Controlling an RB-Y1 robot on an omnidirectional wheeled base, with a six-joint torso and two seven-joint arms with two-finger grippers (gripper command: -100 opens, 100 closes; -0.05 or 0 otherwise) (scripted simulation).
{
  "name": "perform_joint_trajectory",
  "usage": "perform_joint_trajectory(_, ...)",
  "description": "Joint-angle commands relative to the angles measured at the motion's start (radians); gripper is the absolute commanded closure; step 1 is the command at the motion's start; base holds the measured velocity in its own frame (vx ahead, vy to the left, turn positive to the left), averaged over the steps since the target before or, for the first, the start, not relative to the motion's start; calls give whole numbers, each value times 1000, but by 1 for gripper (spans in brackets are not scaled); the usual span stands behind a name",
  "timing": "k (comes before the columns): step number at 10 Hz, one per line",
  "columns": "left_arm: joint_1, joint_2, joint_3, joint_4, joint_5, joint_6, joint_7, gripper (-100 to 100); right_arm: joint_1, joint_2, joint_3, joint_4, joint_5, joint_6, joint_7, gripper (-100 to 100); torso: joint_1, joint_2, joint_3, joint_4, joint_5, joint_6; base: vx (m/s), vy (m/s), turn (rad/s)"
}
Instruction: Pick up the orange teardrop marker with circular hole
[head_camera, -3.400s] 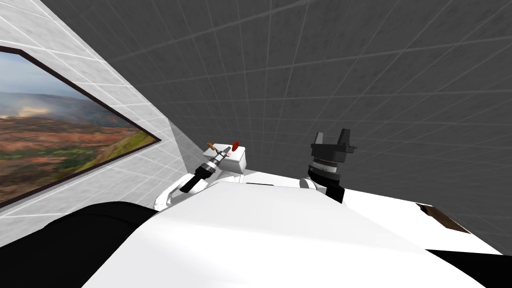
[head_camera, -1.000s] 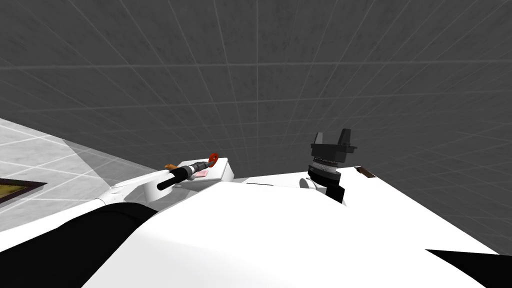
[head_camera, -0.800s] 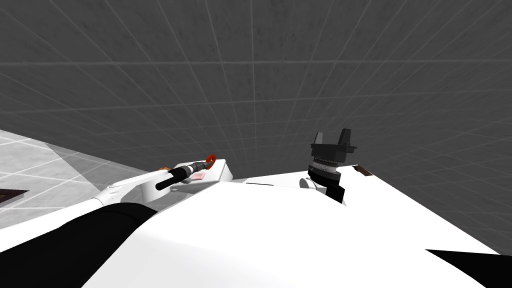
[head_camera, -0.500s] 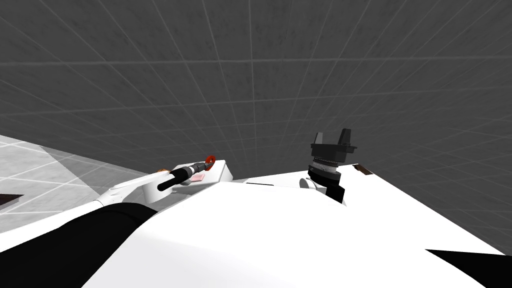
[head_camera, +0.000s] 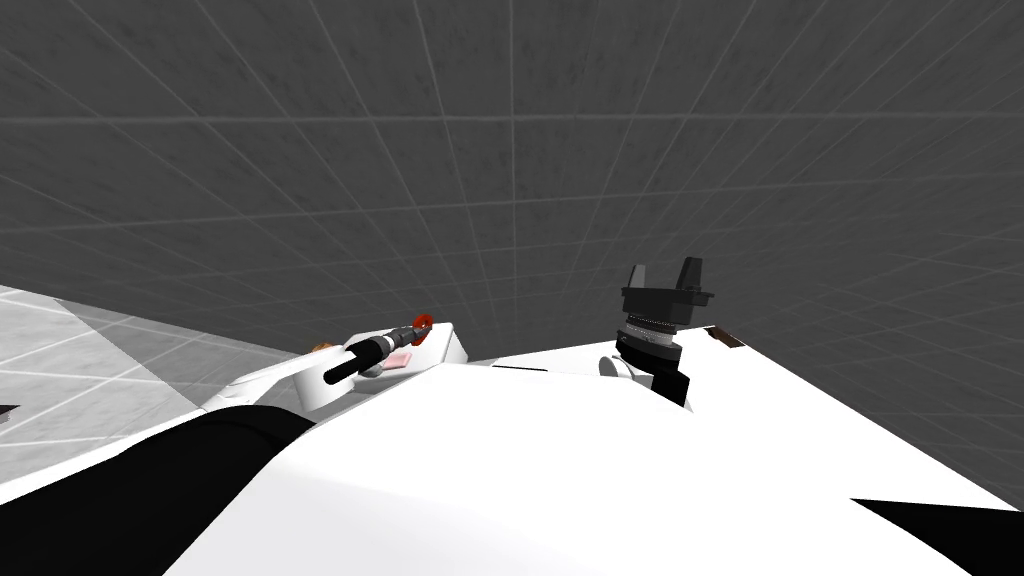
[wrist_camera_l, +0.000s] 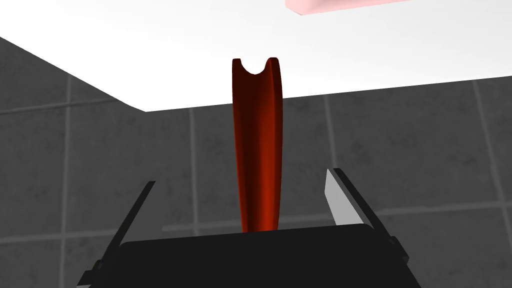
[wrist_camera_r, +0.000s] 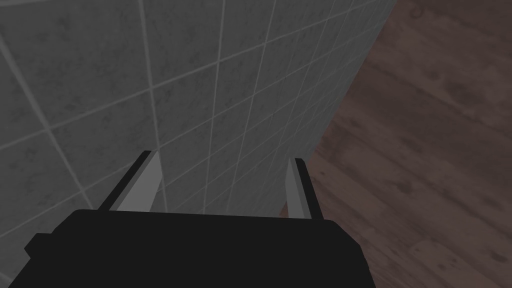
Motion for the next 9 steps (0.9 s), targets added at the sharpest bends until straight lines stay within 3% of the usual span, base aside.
perform_joint_trajectory(1,-1,-18,-5,-19,12,23,-29,-100,0,0,0,0,0,0,0,0,0,0,0,0,0,0,20,45,-29)
perform_joint_trajectory(2,-1,-29,-8,-32,20,38,-46,-100,0,0,0,0,0,0,0,0,-1,0,0,0,0,0,17,38,-28)
perform_joint_trajectory(3,-5,-24,-9,-18,14,23,-34,-100,0,0,0,0,0,0,0,0,-1,0,0,0,0,0,7,17,-7)
perform_joint_trajectory(4,-5,-25,-10,-19,15,26,-38,100,0,0,0,0,0,0,0,0,-2,1,0,0,0,0,0,0,0)
perform_joint_trajectory(8,-5,-24,-9,-17,14,27,-39,100,0,0,0,0,0,0,0,0,-3,1,1,0,0,0,0,0,0)
perform_joint_trajectory(9,-5,-24,-9,-17,14,28,-39,0,0,0,0,0,0,0,0,0,-3,1,1,0,0,0,0,0,0)
